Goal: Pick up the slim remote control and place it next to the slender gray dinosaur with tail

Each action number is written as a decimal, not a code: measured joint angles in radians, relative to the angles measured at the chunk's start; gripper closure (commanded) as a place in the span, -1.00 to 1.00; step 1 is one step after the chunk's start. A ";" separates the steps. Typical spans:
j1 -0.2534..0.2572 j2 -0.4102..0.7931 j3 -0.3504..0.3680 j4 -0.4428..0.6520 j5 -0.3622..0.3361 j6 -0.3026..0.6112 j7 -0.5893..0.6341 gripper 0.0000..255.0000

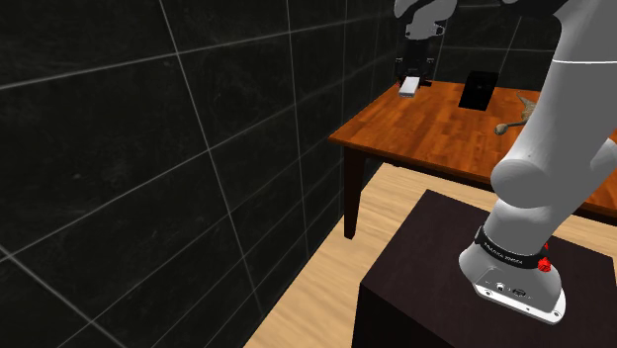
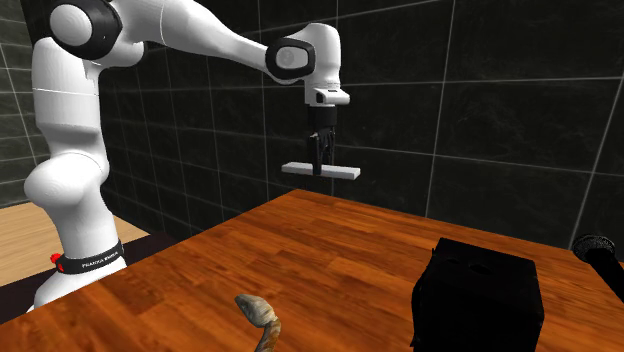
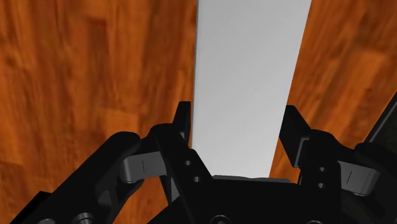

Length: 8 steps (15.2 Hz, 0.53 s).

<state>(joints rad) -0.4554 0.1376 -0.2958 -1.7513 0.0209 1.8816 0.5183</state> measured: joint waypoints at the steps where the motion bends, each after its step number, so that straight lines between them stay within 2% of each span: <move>1: -0.001 -0.001 -0.001 0.014 0.000 -0.015 -0.001 1.00; 6: -0.001 -0.005 -0.001 0.068 -0.002 -0.073 -0.001 1.00; 8: -0.011 -0.041 -0.011 0.031 -0.012 -0.070 -0.019 1.00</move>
<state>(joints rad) -0.4661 0.0971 -0.3069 -1.7199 0.0091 1.8115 0.4994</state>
